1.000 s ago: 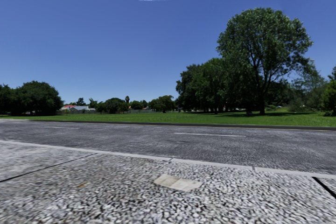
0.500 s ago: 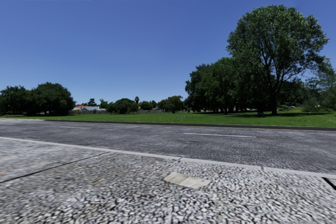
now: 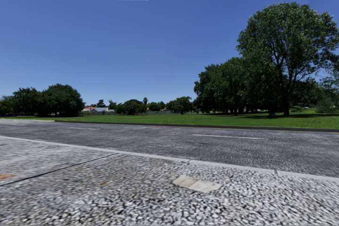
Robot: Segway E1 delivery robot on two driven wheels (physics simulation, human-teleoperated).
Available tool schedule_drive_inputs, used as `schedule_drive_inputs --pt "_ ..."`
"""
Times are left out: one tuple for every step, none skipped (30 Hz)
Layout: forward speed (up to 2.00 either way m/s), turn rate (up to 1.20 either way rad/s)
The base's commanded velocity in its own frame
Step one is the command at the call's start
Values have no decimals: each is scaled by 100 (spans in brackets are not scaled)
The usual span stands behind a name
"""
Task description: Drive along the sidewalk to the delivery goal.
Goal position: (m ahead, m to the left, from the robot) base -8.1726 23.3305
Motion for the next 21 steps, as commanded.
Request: schedule_drive_inputs --pt "174 57" --pt "175 57" --pt "175 57" --pt "175 57" --pt "176 57" --pt "176 57" --pt "176 58" --pt "176 58" --pt "176 58" --pt "177 58" --pt "178 58" --pt "178 58" --pt "179 58" --pt "180 58" --pt "180 58" --pt "181 58" --pt "182 60" --pt "182 64" --pt "182 64" --pt "182 65" --pt "182 66"
